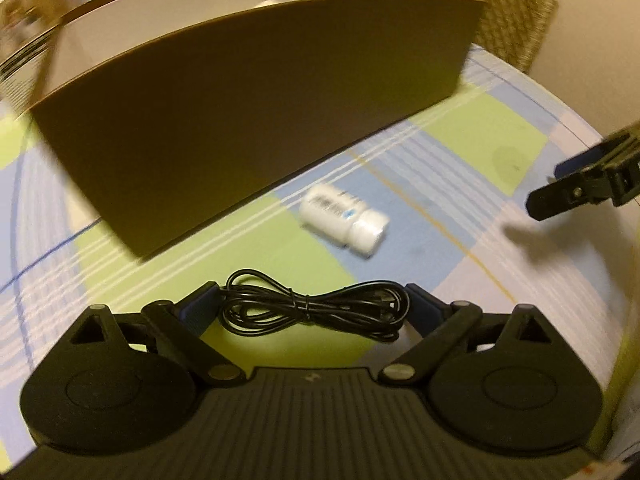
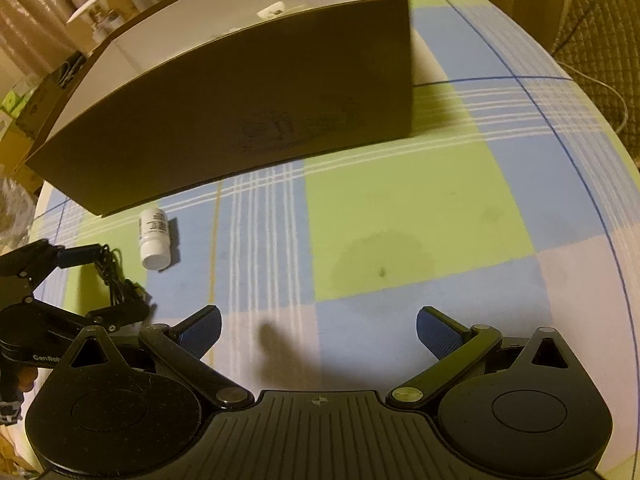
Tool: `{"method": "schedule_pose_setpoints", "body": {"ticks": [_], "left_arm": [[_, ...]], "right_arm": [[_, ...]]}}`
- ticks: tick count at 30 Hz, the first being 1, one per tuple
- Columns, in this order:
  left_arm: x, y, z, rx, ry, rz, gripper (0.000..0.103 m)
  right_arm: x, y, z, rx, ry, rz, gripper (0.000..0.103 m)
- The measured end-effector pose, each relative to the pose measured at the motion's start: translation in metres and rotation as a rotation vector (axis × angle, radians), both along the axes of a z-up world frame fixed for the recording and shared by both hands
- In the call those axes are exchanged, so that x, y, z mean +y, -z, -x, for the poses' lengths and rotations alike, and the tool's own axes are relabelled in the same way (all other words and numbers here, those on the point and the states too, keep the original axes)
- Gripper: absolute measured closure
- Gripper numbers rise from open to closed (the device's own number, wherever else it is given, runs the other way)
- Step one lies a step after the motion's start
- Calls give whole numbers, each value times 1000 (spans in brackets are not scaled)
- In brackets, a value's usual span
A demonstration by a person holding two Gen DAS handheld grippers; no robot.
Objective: Organize objects
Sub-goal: 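Grasp the black cable with the left tool while the right tool grasps the white pill bottle, then lift and carry the cable with the left tool while the right tool carries the bottle to the box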
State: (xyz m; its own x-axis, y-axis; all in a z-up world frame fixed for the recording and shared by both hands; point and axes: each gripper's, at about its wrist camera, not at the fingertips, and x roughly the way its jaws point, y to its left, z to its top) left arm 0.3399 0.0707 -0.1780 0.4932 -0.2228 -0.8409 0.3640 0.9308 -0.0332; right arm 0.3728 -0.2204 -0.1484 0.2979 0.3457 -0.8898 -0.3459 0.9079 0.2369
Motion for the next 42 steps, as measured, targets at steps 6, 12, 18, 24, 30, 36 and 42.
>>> {"method": "schedule_pose_setpoints", "body": {"ticks": [6,12,18,24,30,36,42], "left_arm": [[29,-1,8,13,-186,-5,9],[45,-2,7,25,-312,-17,9],[52,-3,1,39,-412,-23,9],[59,-4,-2,50,-460,-27,8],[58,-4,-6,57,-483,-35,8],[52,-7,-1,61,-495,-42,8],[41,-6,6,63,-482,-43,9]], "right_arm": [[31,4,-5,-16,-103,-5,2],[80,6,-3,-77,-256,-21,5],[123,10,-2,-142,-357,-26,34],[140,21,-7,-175,-394,-2,51],[140,22,-5,-207,-432,15,78],[124,20,-1,-202,-436,14,79],[93,17,5,-201,-414,29,79]]}}
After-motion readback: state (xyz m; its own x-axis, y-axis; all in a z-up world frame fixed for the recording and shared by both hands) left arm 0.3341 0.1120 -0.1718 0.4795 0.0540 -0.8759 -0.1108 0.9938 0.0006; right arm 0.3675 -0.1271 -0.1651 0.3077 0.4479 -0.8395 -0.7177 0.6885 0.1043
